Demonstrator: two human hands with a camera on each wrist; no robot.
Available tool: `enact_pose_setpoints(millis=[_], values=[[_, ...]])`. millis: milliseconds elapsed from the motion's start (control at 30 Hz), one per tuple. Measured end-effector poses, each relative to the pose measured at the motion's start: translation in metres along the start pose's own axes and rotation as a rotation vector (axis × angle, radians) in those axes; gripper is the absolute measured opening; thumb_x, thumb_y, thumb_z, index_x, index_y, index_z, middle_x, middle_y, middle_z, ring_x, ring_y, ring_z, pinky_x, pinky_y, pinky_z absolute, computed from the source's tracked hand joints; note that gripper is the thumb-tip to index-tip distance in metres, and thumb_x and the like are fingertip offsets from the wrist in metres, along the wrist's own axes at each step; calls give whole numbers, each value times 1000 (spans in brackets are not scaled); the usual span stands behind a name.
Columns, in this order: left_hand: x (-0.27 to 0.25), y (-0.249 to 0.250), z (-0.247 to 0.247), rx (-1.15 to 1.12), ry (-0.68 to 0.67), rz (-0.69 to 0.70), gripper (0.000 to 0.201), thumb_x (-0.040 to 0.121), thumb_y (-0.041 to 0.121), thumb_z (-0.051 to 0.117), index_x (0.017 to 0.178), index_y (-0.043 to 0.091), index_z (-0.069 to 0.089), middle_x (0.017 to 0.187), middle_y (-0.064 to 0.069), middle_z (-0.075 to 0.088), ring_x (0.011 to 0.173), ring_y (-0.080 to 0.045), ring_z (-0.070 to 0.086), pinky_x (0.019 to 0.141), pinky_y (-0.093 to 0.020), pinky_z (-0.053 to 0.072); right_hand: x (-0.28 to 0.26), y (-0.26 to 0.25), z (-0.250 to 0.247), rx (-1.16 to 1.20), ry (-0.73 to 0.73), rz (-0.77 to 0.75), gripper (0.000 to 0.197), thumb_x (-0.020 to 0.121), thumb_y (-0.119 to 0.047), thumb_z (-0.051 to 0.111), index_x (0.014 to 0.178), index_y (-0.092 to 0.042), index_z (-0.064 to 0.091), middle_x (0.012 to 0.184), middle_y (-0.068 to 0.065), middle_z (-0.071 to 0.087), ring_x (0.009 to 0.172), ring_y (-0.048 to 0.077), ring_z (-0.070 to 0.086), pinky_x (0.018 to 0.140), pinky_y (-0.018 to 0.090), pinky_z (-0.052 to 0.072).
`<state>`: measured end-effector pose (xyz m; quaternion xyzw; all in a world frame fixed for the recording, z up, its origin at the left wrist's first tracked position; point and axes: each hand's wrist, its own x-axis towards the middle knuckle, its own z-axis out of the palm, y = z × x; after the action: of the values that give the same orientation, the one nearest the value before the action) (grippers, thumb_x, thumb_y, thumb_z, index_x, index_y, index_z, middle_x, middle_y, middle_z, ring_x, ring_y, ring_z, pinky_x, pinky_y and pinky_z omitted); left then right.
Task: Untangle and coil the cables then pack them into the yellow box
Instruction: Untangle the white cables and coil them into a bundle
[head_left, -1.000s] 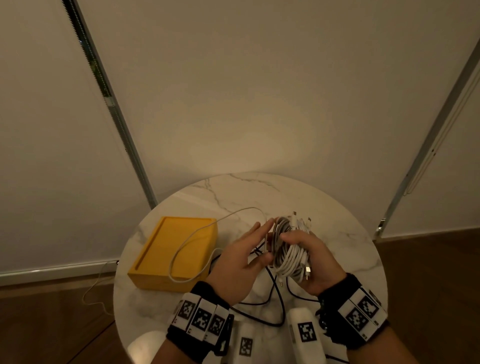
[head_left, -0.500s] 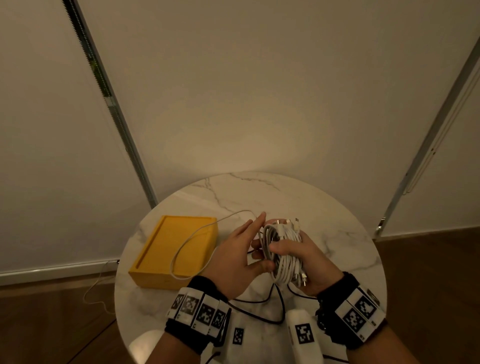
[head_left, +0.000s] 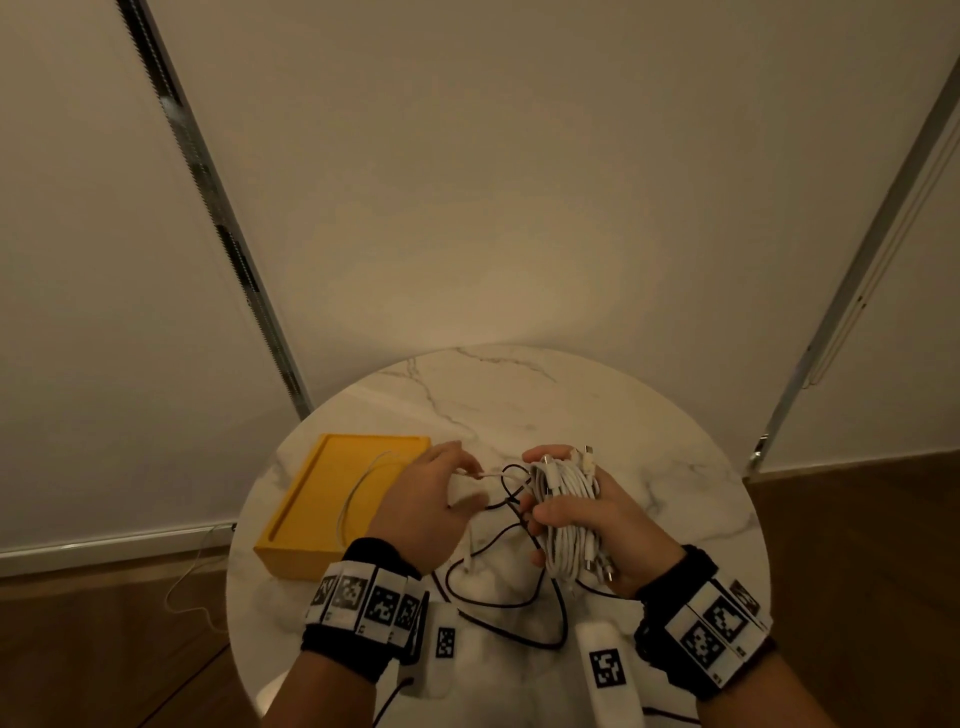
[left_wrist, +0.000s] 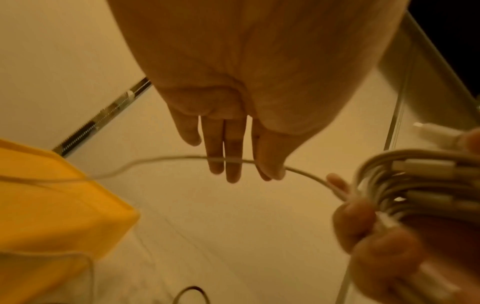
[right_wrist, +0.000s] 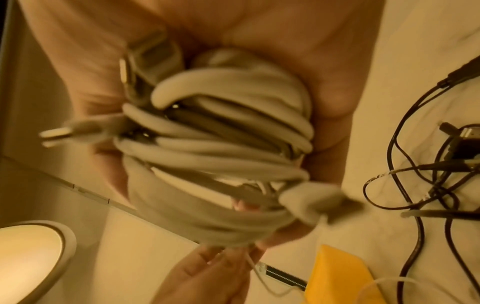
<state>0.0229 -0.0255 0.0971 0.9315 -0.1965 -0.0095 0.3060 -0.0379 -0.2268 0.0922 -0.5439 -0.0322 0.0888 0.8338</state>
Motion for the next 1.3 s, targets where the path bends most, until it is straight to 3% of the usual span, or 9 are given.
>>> enact_pose_setpoints(millis=[133, 200, 300, 400, 567, 933, 1100, 1233, 1300], values=[[-4, 17, 5, -190, 113, -11, 7, 98, 27, 60, 98, 20, 62, 96, 2, 71, 92, -14, 63, 81, -33, 52, 7, 9, 2, -156, 158, -96, 67, 54, -18, 86, 116, -13, 60, 91, 16, 57, 80, 30, 57, 70, 44, 53], [-5, 28, 9, -345, 115, -8, 6, 98, 21, 60, 95, 18, 63, 89, 1, 72, 86, -16, 66, 79, -38, 55, 8, 12, 4, -211, 217, -170, 63, 57, -19, 87, 113, -14, 60, 88, 8, 59, 80, 24, 59, 71, 37, 53], [-8, 46, 15, -617, 56, -16, 15, 101, 10, 52, 101, 13, 67, 95, -5, 74, 92, -21, 70, 84, -39, 58, 11, 14, 6, -180, 267, -256, 53, 69, -3, 83, 114, -7, 56, 85, 3, 69, 81, 20, 66, 72, 30, 56], [-11, 61, 14, -846, -3, -78, 28, 103, 3, 43, 109, 8, 69, 103, -9, 75, 98, -25, 71, 85, -40, 60, 12, 15, 5, -132, 321, -305, 53, 67, -10, 80, 114, -8, 56, 92, 14, 68, 84, 24, 67, 74, 36, 58], [-13, 68, 10, -1143, -38, -151, 26, 102, -2, 42, 104, 1, 69, 95, -11, 76, 88, -19, 74, 71, -30, 60, 10, 12, 5, -117, 291, -323, 56, 69, -17, 83, 116, -8, 55, 93, 12, 68, 85, 22, 67, 75, 34, 58], [-16, 66, 16, -1213, -68, 44, 32, 103, 8, 41, 127, 2, 62, 122, -14, 70, 119, -28, 64, 100, -40, 52, 13, 12, 8, -59, 330, -372, 70, 57, -38, 92, 112, -10, 57, 91, 9, 65, 86, 27, 65, 76, 45, 58], [-21, 71, 18, -1144, -78, 148, 34, 99, -5, 46, 125, 9, 62, 121, -3, 71, 119, -19, 64, 96, -26, 52, 15, 12, 4, 58, 355, -361, 66, 58, -35, 91, 109, -9, 58, 89, 9, 64, 88, 29, 62, 76, 43, 56], [-20, 71, 20, -1105, -2, 138, 32, 99, -5, 50, 127, 0, 62, 120, -9, 71, 117, -24, 65, 100, -38, 53, 15, 13, 6, 62, 350, -324, 71, 59, -39, 90, 113, -8, 58, 94, 11, 63, 92, 30, 64, 78, 41, 58], [-21, 72, 18, -1120, 31, 105, 31, 96, -5, 55, 124, 1, 65, 112, -9, 74, 110, -22, 69, 92, -34, 57, 15, 12, 8, 64, 351, -309, 84, 54, -46, 96, 116, -6, 56, 99, 15, 64, 94, 32, 65, 79, 42, 59]])
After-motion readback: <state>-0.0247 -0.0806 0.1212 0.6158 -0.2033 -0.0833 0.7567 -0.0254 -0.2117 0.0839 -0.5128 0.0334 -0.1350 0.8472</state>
